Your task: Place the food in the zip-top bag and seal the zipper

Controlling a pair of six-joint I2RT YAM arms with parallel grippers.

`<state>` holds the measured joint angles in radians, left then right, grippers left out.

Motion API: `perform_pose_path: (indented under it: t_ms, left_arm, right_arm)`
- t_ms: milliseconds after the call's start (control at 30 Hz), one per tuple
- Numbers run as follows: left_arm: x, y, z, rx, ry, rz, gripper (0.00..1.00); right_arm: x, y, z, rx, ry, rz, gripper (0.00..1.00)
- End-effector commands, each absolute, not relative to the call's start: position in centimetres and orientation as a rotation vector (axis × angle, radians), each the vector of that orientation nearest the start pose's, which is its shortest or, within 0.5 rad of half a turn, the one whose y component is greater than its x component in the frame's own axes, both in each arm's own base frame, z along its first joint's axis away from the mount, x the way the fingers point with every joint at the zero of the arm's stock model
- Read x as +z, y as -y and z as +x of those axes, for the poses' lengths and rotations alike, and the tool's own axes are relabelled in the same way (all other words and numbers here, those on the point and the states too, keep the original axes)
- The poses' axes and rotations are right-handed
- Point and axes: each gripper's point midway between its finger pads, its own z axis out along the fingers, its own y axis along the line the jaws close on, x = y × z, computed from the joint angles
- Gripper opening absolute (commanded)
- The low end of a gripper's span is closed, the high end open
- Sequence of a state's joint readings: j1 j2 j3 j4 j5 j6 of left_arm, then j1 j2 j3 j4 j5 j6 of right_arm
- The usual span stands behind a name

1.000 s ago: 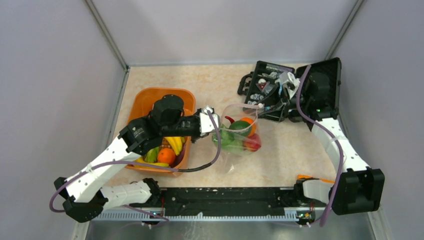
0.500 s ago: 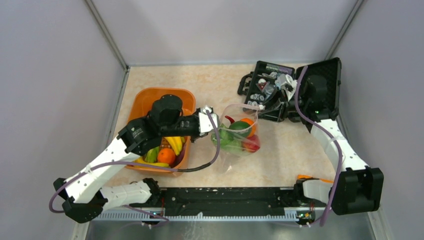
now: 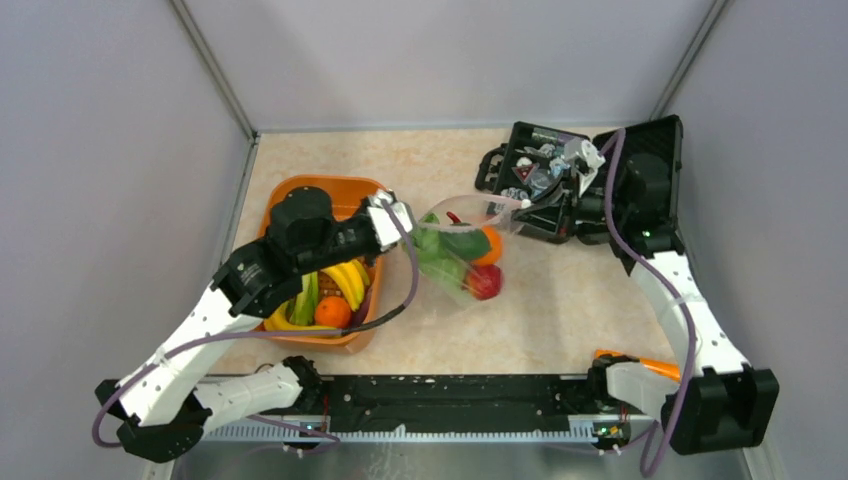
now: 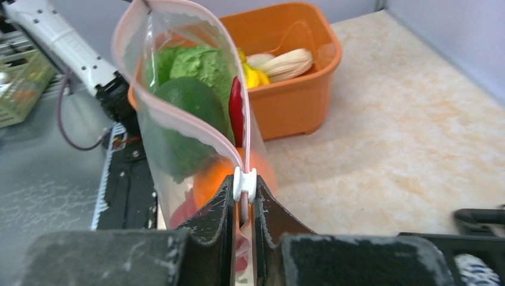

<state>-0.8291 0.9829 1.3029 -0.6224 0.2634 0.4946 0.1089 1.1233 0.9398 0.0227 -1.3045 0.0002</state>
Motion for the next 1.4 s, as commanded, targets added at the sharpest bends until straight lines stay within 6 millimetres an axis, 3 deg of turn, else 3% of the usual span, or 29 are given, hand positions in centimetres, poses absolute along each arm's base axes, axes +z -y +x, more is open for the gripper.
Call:
perform_pose_path:
  t_ms: [0,167,233,300,400,433,500,633,733,867,900,1033,1167,1367]
  left_arm:
    - [42.1,21.7,21.3,-0.399,-1.266,1.026,0.0]
    - [36.3,20.4,25.6,-0.31,-1.503,0.978,0.0]
    - [34.8,20.4,26.8,-0.278,-1.575,0.963,0.0]
    - [34.0,21.6,26.7,-0.361,-1.584,1.001,0.0]
    - [34.5,24.8,25.2,-0.577,-1.499,1.062,0.01]
    - [34.9,25.1,25.5,-0.596,-1.492,1.025,0.12]
    - [35.3,25.1,25.9,-0.601,-1.493,0.981,0.72]
    - [35.8,24.0,26.0,-0.581,-1.521,0.909,0.98]
    - [36.7,22.8,25.1,-0.573,-1.503,0.876,0.99]
    - [37.3,20.9,24.7,-0.54,-1.493,0.809,0.99]
    - [37.1,20.5,24.7,-0.531,-1.5,0.794,0.99]
    - [35.5,19.6,25.5,-0.524,-1.565,0.736,0.99]
    - [34.2,19.6,26.2,-0.54,-1.612,0.694,0.99]
    - [34.4,18.8,26.9,-0.533,-1.598,0.612,0.99]
  right_arm:
    - [38.4,-18.5,23.7,0.931,-1.274,-0.943,0.0]
    - [37.8,-15.2,27.8,0.71,-1.406,-0.631,0.0]
    - [36.7,-15.5,27.8,0.738,-1.425,-0.654,0.0]
    - [34.2,-16.8,27.2,0.86,-1.492,-0.74,0.0]
    - [33.2,-17.3,28.0,0.947,-1.566,-0.714,0.0]
    - [33.3,-17.4,27.9,0.956,-1.564,-0.722,0.0]
    - [33.9,-17.7,27.2,0.977,-1.538,-0.742,0.0]
    - [34.2,-17.3,26.8,0.932,-1.538,-0.728,0.0]
    - [33.2,-16.4,27.8,0.872,-1.619,-0.664,0.0]
    - [36.9,-17.5,25.4,0.958,-1.482,-0.736,0.0]
    - [36.9,-17.5,25.3,0.943,-1.463,-0.739,0.0]
    - [34.3,-17.4,27.0,0.959,-1.579,-0.705,0.0]
    - [37.6,-19.2,25.5,1.046,-1.457,-0.783,0.0]
    - [42.6,-21.4,22.3,1.079,-1.25,-0.978,0.0]
